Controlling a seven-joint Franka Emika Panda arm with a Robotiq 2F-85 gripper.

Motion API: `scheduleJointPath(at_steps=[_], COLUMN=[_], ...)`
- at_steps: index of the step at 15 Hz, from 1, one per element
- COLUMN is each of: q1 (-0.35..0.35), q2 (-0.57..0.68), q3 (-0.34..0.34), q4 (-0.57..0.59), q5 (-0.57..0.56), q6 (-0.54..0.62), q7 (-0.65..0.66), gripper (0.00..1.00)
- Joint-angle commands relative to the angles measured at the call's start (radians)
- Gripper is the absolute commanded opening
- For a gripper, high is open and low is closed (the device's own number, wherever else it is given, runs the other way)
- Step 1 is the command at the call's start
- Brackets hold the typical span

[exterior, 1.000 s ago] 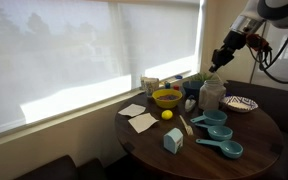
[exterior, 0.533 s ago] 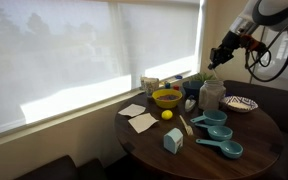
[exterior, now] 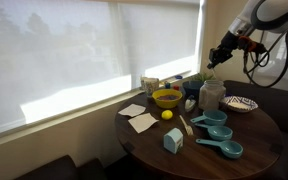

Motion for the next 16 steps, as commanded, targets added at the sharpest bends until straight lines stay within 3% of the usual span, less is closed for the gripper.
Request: scheduleJointPath(at_steps=[1,9,12,16], q1=[-0.029,-0.049,-0.057,-0.13], q2=[-0.006,0.019,0.03,0.04], q3=[0.015,0.04,0.066,0.134], q4=[-0.043,-0.14,-0.159,-0.179], q5=[-0.107,-0.134,-0.149,-0.259], q6=[0.118,0.36,0.4,0.402], q7=[0.058,0.155,0.176,0.242], gripper=[0.03,0.03,0.03,0.03])
